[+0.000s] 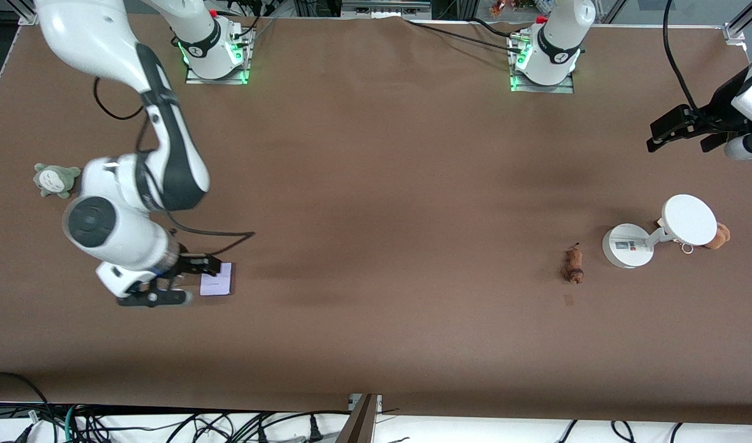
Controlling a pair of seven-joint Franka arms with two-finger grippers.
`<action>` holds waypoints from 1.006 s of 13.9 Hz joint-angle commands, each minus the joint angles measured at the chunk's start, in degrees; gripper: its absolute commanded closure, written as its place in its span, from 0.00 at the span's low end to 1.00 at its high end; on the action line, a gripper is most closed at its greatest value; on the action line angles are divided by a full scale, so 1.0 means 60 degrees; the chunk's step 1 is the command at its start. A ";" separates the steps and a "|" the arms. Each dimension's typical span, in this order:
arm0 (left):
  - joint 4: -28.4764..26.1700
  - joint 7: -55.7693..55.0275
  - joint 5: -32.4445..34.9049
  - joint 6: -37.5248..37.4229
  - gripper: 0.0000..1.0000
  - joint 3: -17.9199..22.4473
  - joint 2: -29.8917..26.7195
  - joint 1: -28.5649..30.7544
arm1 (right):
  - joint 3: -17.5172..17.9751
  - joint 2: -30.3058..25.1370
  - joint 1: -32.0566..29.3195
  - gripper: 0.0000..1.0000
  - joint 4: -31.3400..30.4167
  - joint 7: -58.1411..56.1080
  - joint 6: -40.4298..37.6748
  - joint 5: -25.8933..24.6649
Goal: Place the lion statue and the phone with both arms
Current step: 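Open the right gripper to release the phone and withdraw it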
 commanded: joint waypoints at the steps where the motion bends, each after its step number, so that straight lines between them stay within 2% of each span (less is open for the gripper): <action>1: 0.0482 -0.0152 0.0218 0.0000 0.00 -0.0050 0.0370 0.0029 | -0.0253 -0.1276 -0.0123 0.00 -0.0278 -0.0176 -0.1259 -0.0004; 4: 0.0659 -0.0182 0.0276 -0.0059 0.00 -0.0093 0.0415 0.0014 | -0.0517 -0.2331 -0.0123 0.00 -0.0278 0.0014 -0.2856 0.0054; 9: 0.0630 -0.0138 0.0862 -0.0015 0.00 -0.0109 0.0648 0.0043 | -0.0138 -0.4338 -0.0999 0.00 -0.0907 -0.0146 -0.4380 -0.0004; 12: 0.0659 -0.0079 0.0994 0.0000 0.00 -0.0079 0.0679 0.0043 | -0.0093 -0.4838 -0.1251 0.00 -0.0966 -0.0146 -0.4603 -0.0004; 14: 0.0674 -0.0108 0.0994 0.0015 0.00 -0.0079 0.0679 0.0014 | -0.0152 -0.4826 -0.1266 0.00 -0.0821 -0.0161 -0.5114 -0.0033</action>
